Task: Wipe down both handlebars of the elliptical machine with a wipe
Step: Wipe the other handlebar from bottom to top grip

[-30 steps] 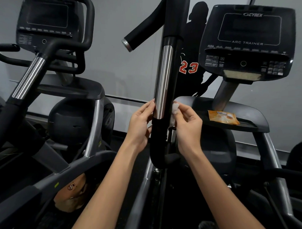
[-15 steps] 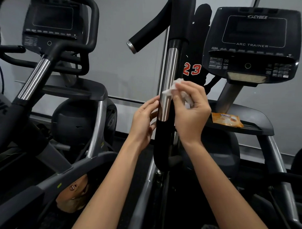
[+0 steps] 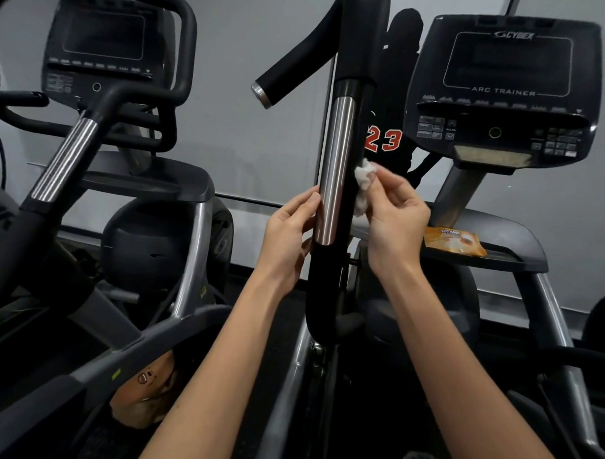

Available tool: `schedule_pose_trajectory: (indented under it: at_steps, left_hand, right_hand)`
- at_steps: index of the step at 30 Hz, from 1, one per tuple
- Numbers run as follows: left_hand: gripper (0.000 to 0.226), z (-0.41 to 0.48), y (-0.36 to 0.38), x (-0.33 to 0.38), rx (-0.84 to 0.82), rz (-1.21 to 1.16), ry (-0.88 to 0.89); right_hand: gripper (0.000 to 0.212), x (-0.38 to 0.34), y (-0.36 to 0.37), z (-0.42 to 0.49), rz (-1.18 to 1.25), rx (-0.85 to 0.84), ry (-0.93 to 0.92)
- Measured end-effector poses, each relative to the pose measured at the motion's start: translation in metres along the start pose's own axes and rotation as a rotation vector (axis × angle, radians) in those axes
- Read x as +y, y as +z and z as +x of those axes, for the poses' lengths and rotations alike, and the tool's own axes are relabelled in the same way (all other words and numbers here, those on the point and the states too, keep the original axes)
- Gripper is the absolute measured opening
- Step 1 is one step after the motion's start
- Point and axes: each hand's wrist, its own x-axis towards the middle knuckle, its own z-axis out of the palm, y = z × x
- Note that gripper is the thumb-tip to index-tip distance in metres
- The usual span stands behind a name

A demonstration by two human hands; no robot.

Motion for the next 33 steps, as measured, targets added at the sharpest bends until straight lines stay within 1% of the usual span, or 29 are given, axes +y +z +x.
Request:
schedule_pose_trajectory:
  at_steps: [2,5,7,9,11,13,15,17,19,22,24,27,30,33]
  left_hand:
    - [0.024,0.0,0.0,0.0,-0.01,0.003,0.004]
    - [0.022,0.0,-0.001,0.001,-0.017,0.0,0.013]
    - [0.022,0.0,-0.001,0.0,-0.018,-0.003,0.015]
    - [0.023,0.0,-0.001,0.0,-0.017,0.006,0.02]
    - [0.023,0.0,-0.001,0.0,-0.018,0.007,0.02]
    - [0.023,-0.001,-0.001,0.001,-0.022,0.009,0.019]
    - [0.023,-0.001,-0.001,0.001,-0.024,0.017,0.022]
    - [0.021,-0.001,0.0,0.001,-0.021,0.011,0.02]
    - [0.018,-0.001,0.0,0.0,-0.009,-0.014,0.004]
    - [0.018,-0.001,-0.001,-0.002,0.011,-0.061,-0.018]
    - [0.018,-0.003,-0.004,-0.003,0.011,-0.056,-0.028]
    - [0.018,-0.005,-0.007,-0.006,0.004,-0.038,-0.039]
    - [0.017,-0.007,-0.007,-0.006,0.021,-0.058,-0.052]
    - [0.02,-0.008,-0.006,-0.006,0.006,-0.041,-0.042]
  right_hand:
    - [0.011,0.001,0.002,0.003,0.006,-0.006,-0.008]
    - [0.013,0.018,-0.009,-0.005,-0.038,-0.039,0.098]
    - [0.019,0.031,-0.022,-0.015,-0.081,-0.067,0.172]
    - [0.02,0.037,-0.03,-0.022,-0.103,-0.101,0.21]
    - [0.015,0.031,-0.028,-0.02,-0.106,-0.121,0.186]
    - [0.014,0.016,-0.018,-0.01,-0.087,-0.103,0.137]
    - [0.014,0.004,-0.005,0.0,-0.079,-0.07,0.064]
    - [0.017,0.004,0.002,-0.001,-0.136,-0.035,-0.071]
    - [0.024,0.012,0.002,-0.014,-0.263,-0.017,-0.273]
    - [0.028,0.038,-0.014,-0.036,-0.478,-0.071,-0.645]
    - [0.027,0.057,-0.026,-0.051,-0.57,-0.108,-0.774]
    - [0.023,0.068,-0.034,-0.06,-0.617,-0.117,-0.831]
    - [0.024,0.053,-0.025,-0.046,-0.624,-0.115,-0.844]
    - [0.024,0.034,-0.008,-0.025,-0.567,-0.101,-0.813]
